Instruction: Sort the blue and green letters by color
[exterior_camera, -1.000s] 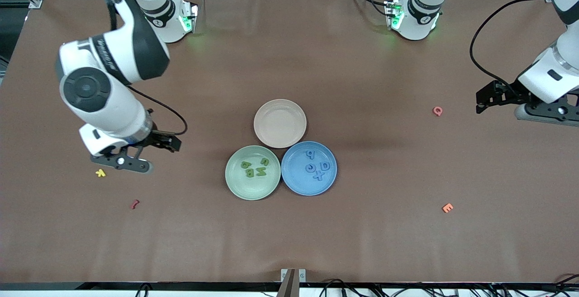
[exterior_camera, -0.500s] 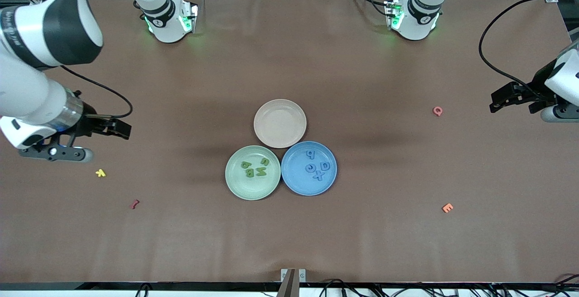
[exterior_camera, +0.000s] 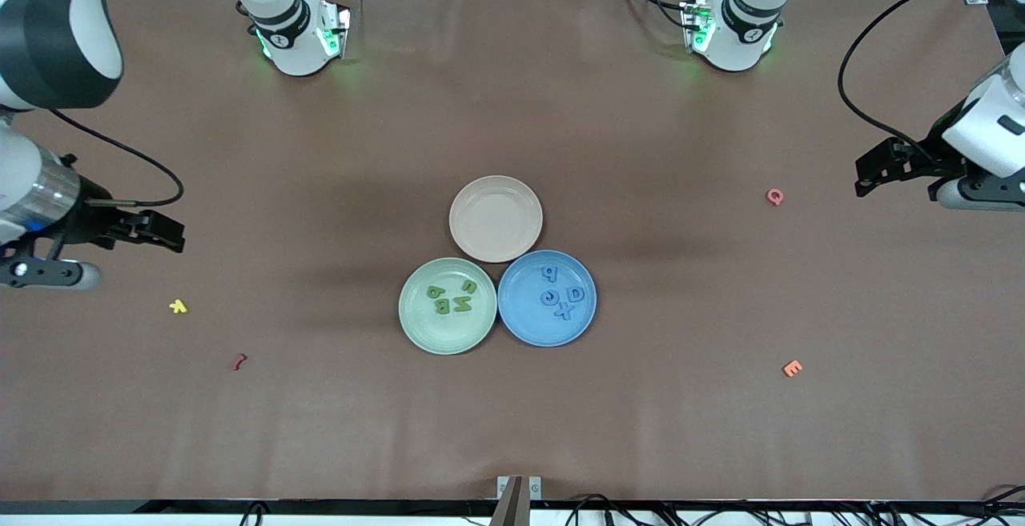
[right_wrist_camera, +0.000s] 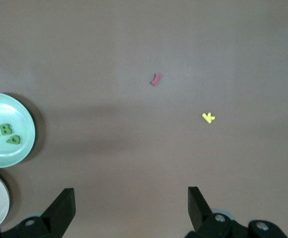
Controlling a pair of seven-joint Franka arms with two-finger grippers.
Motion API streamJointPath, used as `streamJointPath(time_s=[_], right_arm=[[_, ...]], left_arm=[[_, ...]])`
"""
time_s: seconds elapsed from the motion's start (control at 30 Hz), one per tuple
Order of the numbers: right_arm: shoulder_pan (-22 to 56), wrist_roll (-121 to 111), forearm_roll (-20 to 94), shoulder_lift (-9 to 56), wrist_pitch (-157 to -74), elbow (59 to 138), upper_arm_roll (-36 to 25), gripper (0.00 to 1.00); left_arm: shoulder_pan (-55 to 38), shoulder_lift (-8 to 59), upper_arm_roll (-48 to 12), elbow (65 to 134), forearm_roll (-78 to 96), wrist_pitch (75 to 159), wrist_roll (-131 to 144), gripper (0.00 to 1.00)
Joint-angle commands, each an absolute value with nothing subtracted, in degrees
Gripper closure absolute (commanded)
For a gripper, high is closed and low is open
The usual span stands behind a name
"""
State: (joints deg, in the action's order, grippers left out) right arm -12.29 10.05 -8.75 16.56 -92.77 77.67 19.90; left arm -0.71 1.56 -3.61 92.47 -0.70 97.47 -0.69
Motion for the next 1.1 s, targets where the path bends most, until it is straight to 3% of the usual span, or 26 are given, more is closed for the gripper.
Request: streamJointPath(time_s=[0.0,0.4,1.07], right_arm=[[-3.1,8.8,-7.2,15.4,-92.7,76.4,9.4,0.00],[-0.4,-2.2,0.0,10.9,-94.6,80.1,0.5,0.00],[-0.2,-1.9,0.2,3.3,-97.1,88.6,0.2,0.00]], left_arm=[[-2.1,0.4,-1.8,91.6,-1.8,94.1,-4.9,0.00],[-1.8,0.0,-2.0,91.0,-1.2,93.9,-5.5,0.00],[-1.3,0.4,-2.3,90.2,2.0,93.9,-5.2,0.00]])
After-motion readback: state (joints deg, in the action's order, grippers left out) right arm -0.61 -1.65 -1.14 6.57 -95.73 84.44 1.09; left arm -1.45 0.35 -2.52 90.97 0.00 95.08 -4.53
